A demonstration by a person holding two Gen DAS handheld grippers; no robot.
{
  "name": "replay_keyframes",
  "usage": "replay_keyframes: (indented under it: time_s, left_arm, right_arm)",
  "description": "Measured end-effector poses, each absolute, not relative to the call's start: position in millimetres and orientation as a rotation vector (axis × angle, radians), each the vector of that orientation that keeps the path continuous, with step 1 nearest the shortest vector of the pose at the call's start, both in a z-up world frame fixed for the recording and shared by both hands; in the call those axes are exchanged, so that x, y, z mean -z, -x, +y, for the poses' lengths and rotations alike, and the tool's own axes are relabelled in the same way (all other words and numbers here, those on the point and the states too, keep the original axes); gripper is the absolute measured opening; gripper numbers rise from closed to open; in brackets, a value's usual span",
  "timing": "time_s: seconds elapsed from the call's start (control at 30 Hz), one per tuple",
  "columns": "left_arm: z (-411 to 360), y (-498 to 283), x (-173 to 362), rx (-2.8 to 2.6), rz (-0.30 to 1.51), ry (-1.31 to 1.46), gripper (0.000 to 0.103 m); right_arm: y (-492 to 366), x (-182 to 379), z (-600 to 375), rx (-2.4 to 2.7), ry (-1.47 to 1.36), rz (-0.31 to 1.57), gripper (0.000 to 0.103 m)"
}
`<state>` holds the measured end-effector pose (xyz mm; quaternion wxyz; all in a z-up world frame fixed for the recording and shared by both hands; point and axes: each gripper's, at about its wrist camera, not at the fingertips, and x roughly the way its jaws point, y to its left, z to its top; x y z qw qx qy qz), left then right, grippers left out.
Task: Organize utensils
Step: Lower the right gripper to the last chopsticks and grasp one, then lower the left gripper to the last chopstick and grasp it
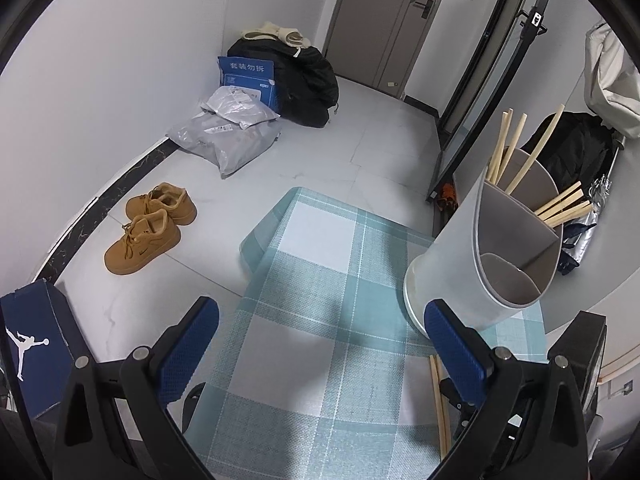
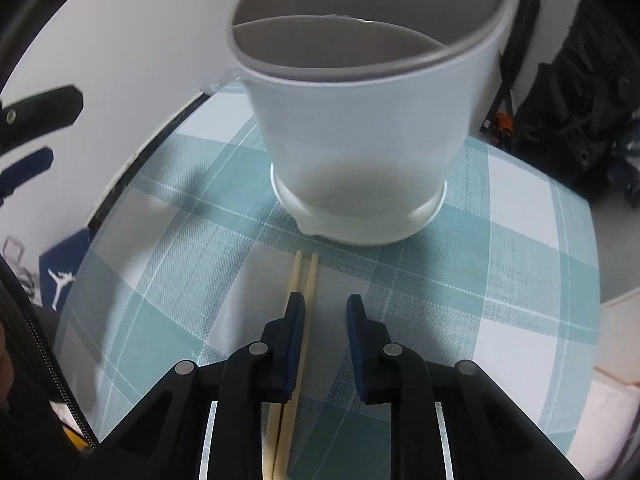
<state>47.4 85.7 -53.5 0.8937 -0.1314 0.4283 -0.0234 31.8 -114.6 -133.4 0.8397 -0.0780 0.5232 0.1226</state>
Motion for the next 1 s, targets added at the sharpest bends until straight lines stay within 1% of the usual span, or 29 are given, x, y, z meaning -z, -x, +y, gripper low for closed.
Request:
replay_keyframes:
  time_s: [0.1, 0.13, 0.23, 0.3, 0.37, 0.43, 0.57, 0.9, 1.0]
  left_arm:
    - [89.1, -48.5, 53.6, 0.038, 0.889, 0.279, 0.101]
    - [90.8, -48.9, 53.8, 0.032, 0.89, 0.282, 0.101]
    - [97.2, -50.9, 54.8, 0.013, 0.893, 0.298, 0.101]
    - [100.8, -52.2, 56.1, 0.001, 0.899, 0.309, 0.101]
    - [102.2, -53.4, 58.0, -0.001, 0.903, 0.314, 0.101]
    - [100.4, -54.2, 60.4, -0.007, 0.909, 0.303, 0.101]
    - [88.9, -53.9, 66.8, 0.005, 0.938, 0.28, 0.101]
    - [42.7, -49.6, 92.5, 0.116, 1.074, 0.215, 0.101]
    - [25.2, -45.5, 97.2, 0.146, 1.098, 0.165, 0.1]
  right_arm:
    - [-34.5, 134.0, -109.3, -0.268, 0.213, 1.124, 0.019]
    - [-35.8, 135.7, -107.9, -0.269, 0.222, 1.135, 0.018]
    - [-38.5, 137.1, -102.4, -0.266, 0.256, 1.127, 0.016]
    - [-42.1, 137.0, -100.2, -0.273, 0.255, 1.129, 0.014]
    - [-46.1, 136.7, -100.9, -0.277, 0.235, 1.13, 0.005]
    - [-48.7, 136.3, -106.2, -0.282, 0.196, 1.13, 0.004]
    - [-39.6, 130.3, -127.2, -0.267, 0.089, 1.131, 0.003]
    - [-10.5, 92.2, -209.2, -0.232, -0.247, 0.967, 0.003]
    - [-4.1, 88.0, -227.0, -0.224, -0.3, 0.935, 0.003]
